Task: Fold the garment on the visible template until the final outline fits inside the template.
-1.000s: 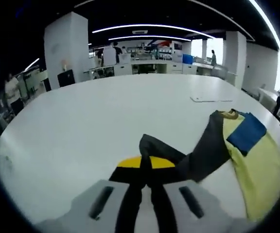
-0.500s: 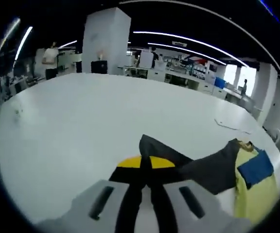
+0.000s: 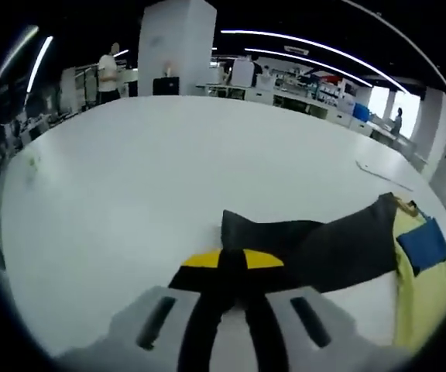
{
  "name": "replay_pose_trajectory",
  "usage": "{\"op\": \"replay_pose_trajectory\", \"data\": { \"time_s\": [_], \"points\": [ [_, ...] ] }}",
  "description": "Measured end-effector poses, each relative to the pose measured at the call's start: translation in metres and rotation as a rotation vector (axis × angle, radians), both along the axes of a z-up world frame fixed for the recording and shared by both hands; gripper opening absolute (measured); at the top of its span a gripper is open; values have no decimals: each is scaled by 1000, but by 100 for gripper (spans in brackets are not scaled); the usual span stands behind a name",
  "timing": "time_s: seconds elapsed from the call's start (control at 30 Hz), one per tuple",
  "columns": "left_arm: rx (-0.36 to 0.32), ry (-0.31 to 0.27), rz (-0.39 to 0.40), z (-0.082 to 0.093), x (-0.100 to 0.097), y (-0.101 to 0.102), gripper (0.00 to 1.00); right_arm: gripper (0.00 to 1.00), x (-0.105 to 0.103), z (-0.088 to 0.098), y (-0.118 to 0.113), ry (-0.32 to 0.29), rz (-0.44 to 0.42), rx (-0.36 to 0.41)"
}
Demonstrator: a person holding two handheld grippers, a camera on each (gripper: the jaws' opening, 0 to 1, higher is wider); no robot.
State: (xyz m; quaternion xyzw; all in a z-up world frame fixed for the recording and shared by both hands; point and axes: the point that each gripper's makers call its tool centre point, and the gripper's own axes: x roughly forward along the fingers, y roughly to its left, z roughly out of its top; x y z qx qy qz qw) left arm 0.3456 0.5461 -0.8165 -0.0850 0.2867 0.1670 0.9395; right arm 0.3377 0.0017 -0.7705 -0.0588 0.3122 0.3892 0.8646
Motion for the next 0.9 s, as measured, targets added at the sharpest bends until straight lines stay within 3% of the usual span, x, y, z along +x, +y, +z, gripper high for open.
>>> {"op": "replay_pose_trajectory", "data": {
  "time_s": [0.13,0.23,0.3,0.4,0.6,0.67,0.8,0.9],
  "points": [
    [51,3,-88,3,16,1,26,88,0,-1,0,3,1,-2],
    [140,28,-184,3,31,4,29,88,-1,-3,0,8,2,-7],
    [111,20,-221,3,37,-7,32,88,-1,-4,-1,9,0,-13],
    [118,39,-251,1,45,-8,34,88,-2,-6,-4,14,-4,-19],
    [88,121,-207,-21,40,10,24,88,-3,-4,-9,14,-19,-23],
    [50,83,-196,-17,43,11,23,88,-2,-5,-12,16,-25,-26],
    [-50,77,-142,-22,40,15,21,87,-4,-10,-12,28,-32,-33],
    [-16,87,-146,-24,43,24,15,87,-5,-12,-12,34,-28,-40]
  ]
}}
